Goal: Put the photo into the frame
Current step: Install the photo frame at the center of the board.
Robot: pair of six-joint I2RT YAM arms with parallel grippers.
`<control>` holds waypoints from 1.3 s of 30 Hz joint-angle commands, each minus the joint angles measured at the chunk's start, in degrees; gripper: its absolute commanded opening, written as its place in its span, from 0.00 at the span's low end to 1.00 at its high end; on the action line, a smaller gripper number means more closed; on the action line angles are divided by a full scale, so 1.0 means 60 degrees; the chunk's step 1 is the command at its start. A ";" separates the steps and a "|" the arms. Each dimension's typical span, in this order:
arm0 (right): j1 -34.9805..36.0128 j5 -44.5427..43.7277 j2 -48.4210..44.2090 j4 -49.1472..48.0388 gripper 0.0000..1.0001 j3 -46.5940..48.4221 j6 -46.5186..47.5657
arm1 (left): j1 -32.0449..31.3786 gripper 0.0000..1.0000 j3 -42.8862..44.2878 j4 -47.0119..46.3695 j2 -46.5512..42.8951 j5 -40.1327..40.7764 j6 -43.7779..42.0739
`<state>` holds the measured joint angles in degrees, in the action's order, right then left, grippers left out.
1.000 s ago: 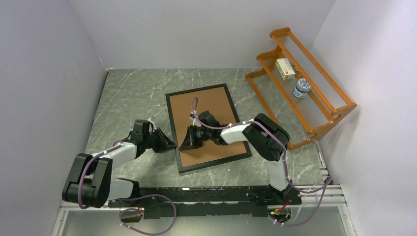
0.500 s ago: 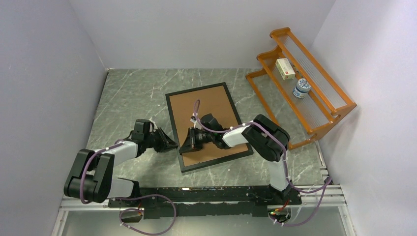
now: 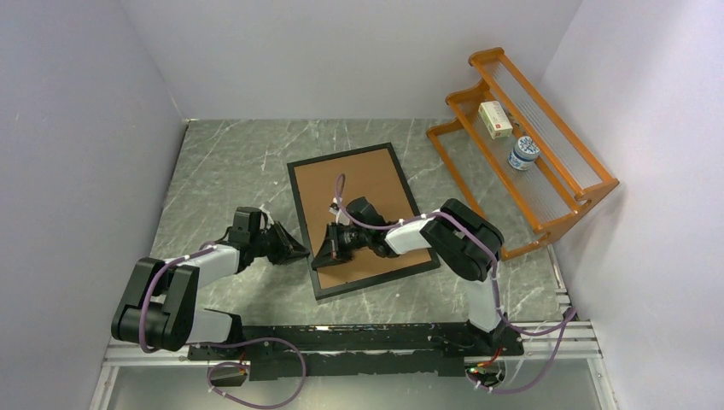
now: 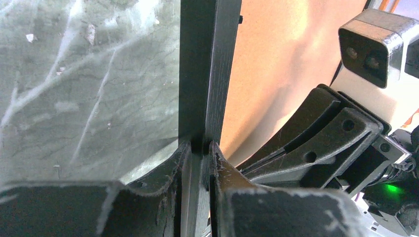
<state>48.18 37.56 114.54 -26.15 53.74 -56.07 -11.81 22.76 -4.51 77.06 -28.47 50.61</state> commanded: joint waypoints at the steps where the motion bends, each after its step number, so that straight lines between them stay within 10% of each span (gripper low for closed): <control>1: -0.0102 -0.0873 0.0456 0.1404 0.01 0.0159 0.0503 | -0.0140 0.10 -0.0505 0.1349 0.0393 0.1241 -0.0350; 23: -0.0889 -0.1525 -0.0061 0.2970 0.03 -0.0065 0.1768 | -0.0140 0.10 -0.0460 0.1458 0.0399 0.1325 -0.0342; 31: -0.0911 -0.1906 -0.0411 0.3578 0.13 0.2179 0.1771 | -0.0137 0.13 -0.0396 0.1335 0.0380 0.1228 -0.0254; 39: -0.0909 -0.1680 0.0731 0.3104 0.24 0.3836 0.1202 | -0.0140 0.40 -0.0573 0.0828 0.0705 0.0943 -0.0023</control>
<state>42.63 27.88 114.91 -6.55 72.73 -47.86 -11.99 22.41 -5.58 77.95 -28.51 51.99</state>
